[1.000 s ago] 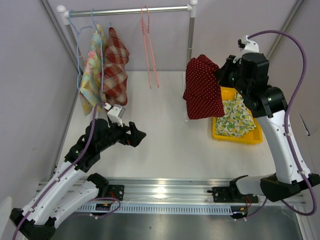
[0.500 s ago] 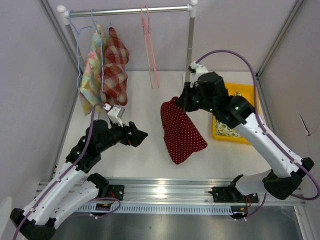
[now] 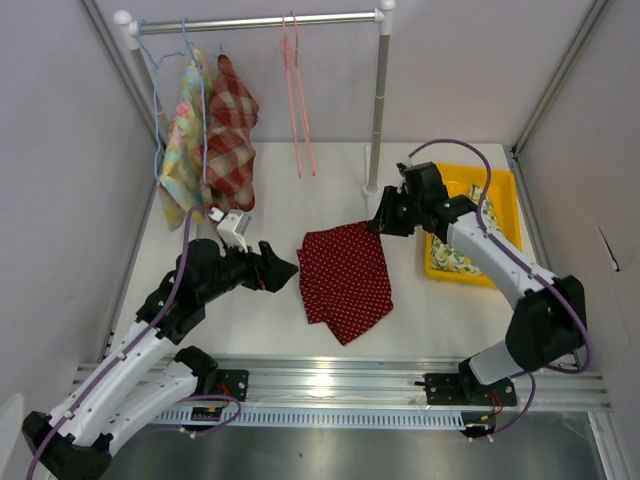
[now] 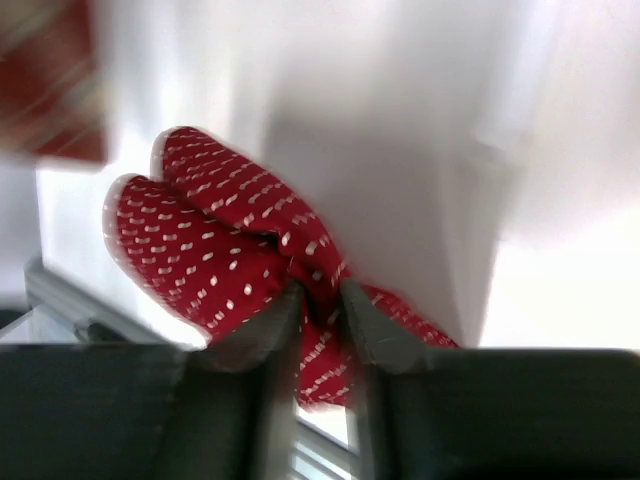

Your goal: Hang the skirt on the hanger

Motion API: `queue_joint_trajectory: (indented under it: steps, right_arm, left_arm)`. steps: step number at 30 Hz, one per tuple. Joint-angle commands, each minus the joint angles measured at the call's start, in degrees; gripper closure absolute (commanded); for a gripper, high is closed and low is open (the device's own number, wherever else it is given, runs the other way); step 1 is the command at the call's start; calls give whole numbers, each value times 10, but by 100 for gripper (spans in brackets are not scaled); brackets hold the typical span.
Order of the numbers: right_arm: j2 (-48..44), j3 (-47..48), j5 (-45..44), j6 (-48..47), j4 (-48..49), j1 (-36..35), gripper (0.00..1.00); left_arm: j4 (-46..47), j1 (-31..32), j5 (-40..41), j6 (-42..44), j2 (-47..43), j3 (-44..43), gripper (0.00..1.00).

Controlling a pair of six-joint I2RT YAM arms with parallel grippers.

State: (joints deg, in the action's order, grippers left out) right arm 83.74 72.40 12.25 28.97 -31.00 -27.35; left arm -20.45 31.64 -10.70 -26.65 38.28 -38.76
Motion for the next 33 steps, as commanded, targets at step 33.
queue_joint_trajectory:
  steps: [33]
  right_arm:
    - [205,12,-354,64,-42,-389,32]
  left_arm:
    - [15,3,128,-132,19,93,26]
